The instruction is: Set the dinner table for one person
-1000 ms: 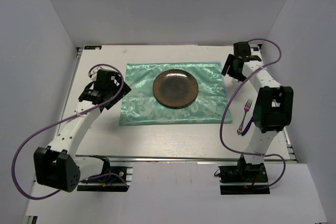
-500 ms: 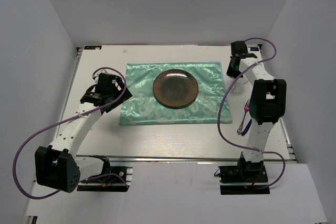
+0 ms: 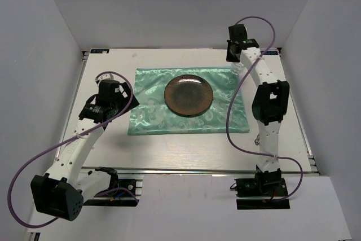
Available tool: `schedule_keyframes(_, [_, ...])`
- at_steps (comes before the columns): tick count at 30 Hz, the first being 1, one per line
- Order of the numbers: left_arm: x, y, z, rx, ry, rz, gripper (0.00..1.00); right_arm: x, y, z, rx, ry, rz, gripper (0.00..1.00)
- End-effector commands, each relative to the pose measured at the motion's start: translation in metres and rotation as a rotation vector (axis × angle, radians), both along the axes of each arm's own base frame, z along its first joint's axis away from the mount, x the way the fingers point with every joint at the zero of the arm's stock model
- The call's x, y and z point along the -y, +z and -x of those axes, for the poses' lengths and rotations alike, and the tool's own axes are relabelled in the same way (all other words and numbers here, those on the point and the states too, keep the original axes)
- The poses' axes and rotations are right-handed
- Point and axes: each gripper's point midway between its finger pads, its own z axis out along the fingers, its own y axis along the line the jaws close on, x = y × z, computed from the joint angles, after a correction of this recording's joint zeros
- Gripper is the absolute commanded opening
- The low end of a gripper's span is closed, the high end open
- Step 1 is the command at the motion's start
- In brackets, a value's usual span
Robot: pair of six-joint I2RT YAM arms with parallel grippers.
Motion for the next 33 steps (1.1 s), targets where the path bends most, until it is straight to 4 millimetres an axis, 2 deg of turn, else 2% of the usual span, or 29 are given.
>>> schedule_keyframes(1, [-0.003,0.015,0.002,0.028,-0.044,-0.042,0.98,-0.019,-0.010,-0.005,-0.044,0.082,0.006,0.00])
schedule_keyframes(2, [-0.003,0.014,0.002,0.029,-0.055,-0.046,0.98,-0.024,-0.008,-0.007,-0.032,0.090,0.002,0.00])
schedule_keyframes(10, [0.000,-0.005,0.006,-0.006,-0.108,-0.067,0.98,-0.043,-0.037,-0.009,-0.067,0.124,-0.055,0.00])
schedule_keyframes(15, [0.001,-0.006,0.008,-0.001,-0.123,-0.069,0.98,-0.052,-0.046,-0.011,-0.073,0.134,-0.066,0.00])
schedule_keyframes(18, [-0.001,-0.005,0.009,0.008,-0.123,-0.074,0.98,-0.054,-0.043,-0.013,-0.060,0.134,-0.073,0.15])
schedule_keyframes(19, [-0.001,-0.004,0.009,0.011,-0.122,-0.074,0.98,-0.056,-0.041,-0.013,-0.057,0.139,-0.077,0.24])
schedule_keyframes(20, [-0.001,-0.005,0.009,0.011,-0.122,-0.074,0.98,-0.058,-0.034,-0.013,-0.043,0.142,-0.083,0.37])
schedule_keyframes(21, [-0.001,-0.004,0.009,0.014,-0.123,-0.075,0.98,-0.056,-0.028,-0.014,-0.033,0.134,-0.085,0.57])
schedule_keyframes(22, [-0.001,-0.004,0.010,0.013,-0.122,-0.076,0.98,-0.057,-0.022,-0.013,-0.022,0.128,-0.091,0.63])
schedule_keyframes(23, [-0.002,-0.004,0.010,0.014,-0.117,-0.076,0.98,-0.057,-0.004,-0.013,0.009,0.129,-0.114,0.73])
schedule_keyframes(24, [-0.002,-0.005,0.011,0.010,-0.116,-0.078,0.98,-0.055,0.006,-0.013,0.026,0.115,-0.138,0.89])
schedule_keyframes(25, [-0.003,-0.005,0.011,0.012,-0.113,-0.080,0.98,-0.055,0.008,-0.007,0.023,0.119,-0.143,0.89])
schedule_keyframes(26, [-0.006,-0.004,0.012,0.012,-0.100,-0.087,0.98,-0.053,0.033,-0.001,0.063,0.125,-0.159,0.89])
schedule_keyframes(27, [-0.005,-0.005,0.013,0.009,-0.102,-0.094,0.98,-0.047,0.043,0.003,0.080,0.122,-0.163,0.89])
schedule_keyframes(28, [-0.006,-0.003,0.015,0.003,-0.099,-0.096,0.98,-0.036,0.053,0.018,0.078,0.111,-0.169,0.89])
schedule_keyframes(30, [-0.009,-0.001,0.016,-0.007,-0.109,-0.111,0.98,-0.015,0.055,0.037,0.060,0.065,-0.168,0.89])
schedule_keyframes(31, [-0.011,0.002,0.016,-0.006,-0.110,-0.125,0.98,0.010,0.078,0.051,0.097,0.015,-0.177,0.89])
schedule_keyframes(32, [-0.015,0.001,0.019,-0.012,-0.121,-0.154,0.98,0.021,0.043,0.076,0.013,-0.032,-0.182,0.89])
schedule_keyframes(33, [-0.023,0.001,0.019,-0.009,-0.092,-0.189,0.98,0.027,0.043,0.084,0.039,-0.048,-0.205,0.89])
